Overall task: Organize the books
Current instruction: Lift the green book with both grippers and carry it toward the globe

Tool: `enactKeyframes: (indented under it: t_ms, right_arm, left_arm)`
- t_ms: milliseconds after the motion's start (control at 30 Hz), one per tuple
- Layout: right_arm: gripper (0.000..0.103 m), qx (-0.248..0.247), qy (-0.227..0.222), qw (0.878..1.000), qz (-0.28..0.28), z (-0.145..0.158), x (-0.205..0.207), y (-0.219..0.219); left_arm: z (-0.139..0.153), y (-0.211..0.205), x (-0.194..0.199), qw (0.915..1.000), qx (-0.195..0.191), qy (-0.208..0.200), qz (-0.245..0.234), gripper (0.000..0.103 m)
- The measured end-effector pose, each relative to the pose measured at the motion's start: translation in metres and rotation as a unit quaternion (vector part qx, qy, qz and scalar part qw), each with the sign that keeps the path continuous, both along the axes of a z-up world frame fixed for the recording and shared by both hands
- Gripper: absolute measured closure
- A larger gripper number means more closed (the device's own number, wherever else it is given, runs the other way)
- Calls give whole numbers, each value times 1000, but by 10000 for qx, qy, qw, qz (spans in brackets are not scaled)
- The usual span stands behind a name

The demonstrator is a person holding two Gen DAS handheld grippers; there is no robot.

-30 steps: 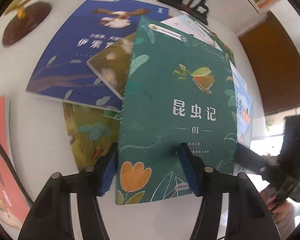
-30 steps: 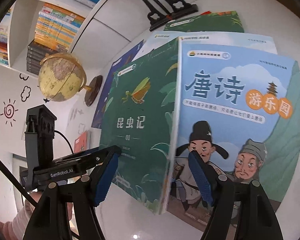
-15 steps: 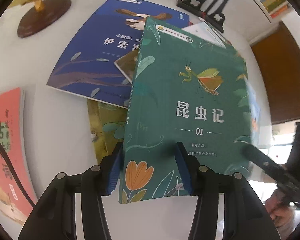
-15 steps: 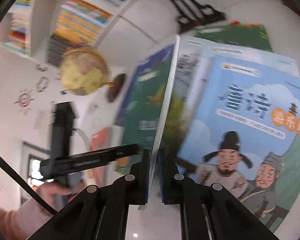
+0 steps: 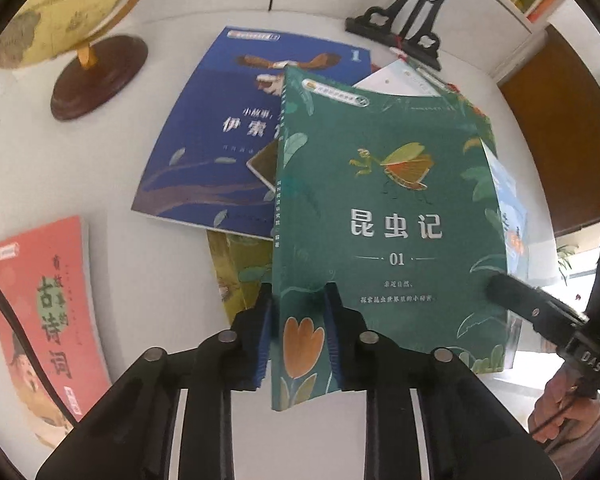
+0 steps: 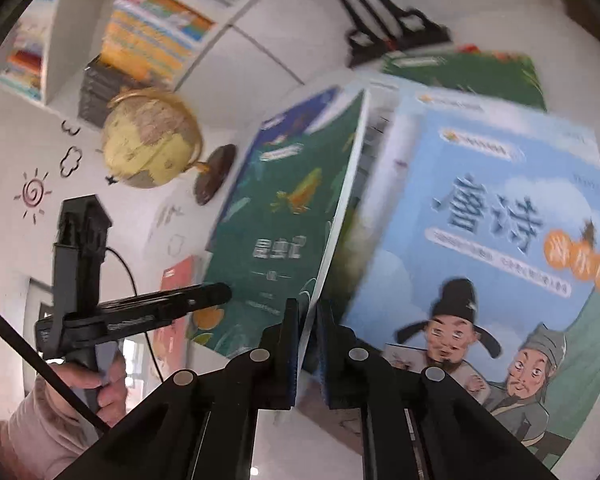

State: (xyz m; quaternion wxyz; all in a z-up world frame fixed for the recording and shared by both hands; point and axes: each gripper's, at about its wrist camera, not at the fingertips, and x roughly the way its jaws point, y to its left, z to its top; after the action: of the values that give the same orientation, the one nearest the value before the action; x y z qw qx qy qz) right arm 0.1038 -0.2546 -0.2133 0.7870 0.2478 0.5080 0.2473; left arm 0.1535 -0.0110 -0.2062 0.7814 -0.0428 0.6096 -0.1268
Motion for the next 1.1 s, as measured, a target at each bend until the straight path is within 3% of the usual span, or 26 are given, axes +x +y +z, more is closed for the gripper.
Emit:
enactKeyframes:
  t_ms: [267,500,733,1100]
  right_arm:
    - [95,-491,-524,9970,278,35,-5,24]
    - [94,-528,-735,9954,310,59,-8,39]
    - [94,-559,-923,9933,421,81,-8,59]
    - [93,-569,-1138,9904,544,113,-7,101]
  left_arm:
    - [38,0,-9,9981,-35,-584,-181,85]
    - [59,17,-11,9967,-205,-779,-44,85]
    - [81,33,-21,9946,113,-1030,21,85]
    - [112,82,-33,9898,19,-1379,361,85]
